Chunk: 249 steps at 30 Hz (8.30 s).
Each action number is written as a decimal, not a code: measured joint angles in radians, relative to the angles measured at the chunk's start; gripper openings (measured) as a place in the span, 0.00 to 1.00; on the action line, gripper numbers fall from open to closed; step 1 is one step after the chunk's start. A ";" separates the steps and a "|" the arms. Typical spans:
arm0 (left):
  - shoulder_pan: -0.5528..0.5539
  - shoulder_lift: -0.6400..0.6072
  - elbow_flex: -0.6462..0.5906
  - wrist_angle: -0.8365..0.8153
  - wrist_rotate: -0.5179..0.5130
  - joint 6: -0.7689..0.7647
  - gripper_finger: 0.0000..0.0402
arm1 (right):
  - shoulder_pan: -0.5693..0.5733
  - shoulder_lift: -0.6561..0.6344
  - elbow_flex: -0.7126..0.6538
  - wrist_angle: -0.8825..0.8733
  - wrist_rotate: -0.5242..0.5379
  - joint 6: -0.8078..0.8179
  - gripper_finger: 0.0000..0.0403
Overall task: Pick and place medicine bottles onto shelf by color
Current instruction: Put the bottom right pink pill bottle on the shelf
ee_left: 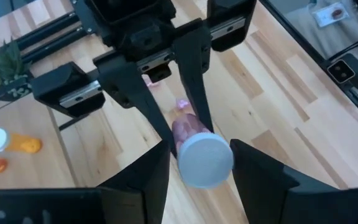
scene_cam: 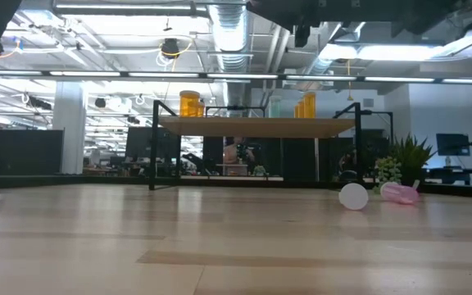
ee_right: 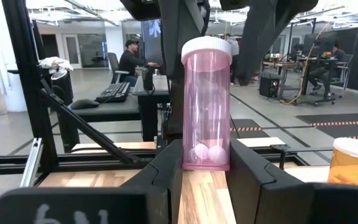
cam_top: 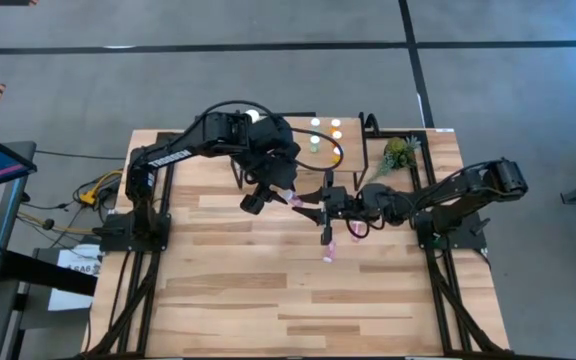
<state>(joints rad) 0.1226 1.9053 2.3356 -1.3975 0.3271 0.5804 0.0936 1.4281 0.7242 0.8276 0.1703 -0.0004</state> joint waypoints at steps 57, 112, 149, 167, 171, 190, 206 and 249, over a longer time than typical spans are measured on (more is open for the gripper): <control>0.438 0.058 0.001 0.065 -0.277 -0.196 0.32 | -0.104 -0.003 0.000 -0.232 -0.007 0.108 0.54; 0.395 0.248 0.000 0.033 -0.292 0.221 0.37 | -0.047 -0.192 -0.002 -0.596 0.009 0.068 0.54; 0.410 0.322 -0.035 0.087 -0.262 0.373 0.37 | 0.002 -0.249 0.000 -0.641 0.097 0.026 0.54; 0.425 0.315 -0.035 0.011 -0.148 0.287 0.21 | 0.002 -0.249 0.000 -0.641 0.097 0.022 0.54; 0.430 0.304 -0.024 -0.021 -0.097 0.276 0.21 | 0.002 -0.249 0.000 -0.640 0.102 0.004 0.54; 0.380 0.150 0.019 -0.081 0.016 0.238 0.21 | -0.152 -0.226 0.135 -0.694 0.161 -0.236 0.54; 0.369 0.138 0.019 -0.079 0.034 0.233 0.21 | -0.288 -0.015 0.312 -0.714 -0.043 -0.349 0.56; 0.348 0.141 0.019 -0.088 0.023 0.233 0.21 | -0.338 0.049 0.384 -0.726 -0.012 -0.320 0.57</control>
<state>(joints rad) 0.4706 2.0460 2.3543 -1.4851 0.3505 0.8139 -0.2443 1.4773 1.1084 0.1018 0.1585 -0.3202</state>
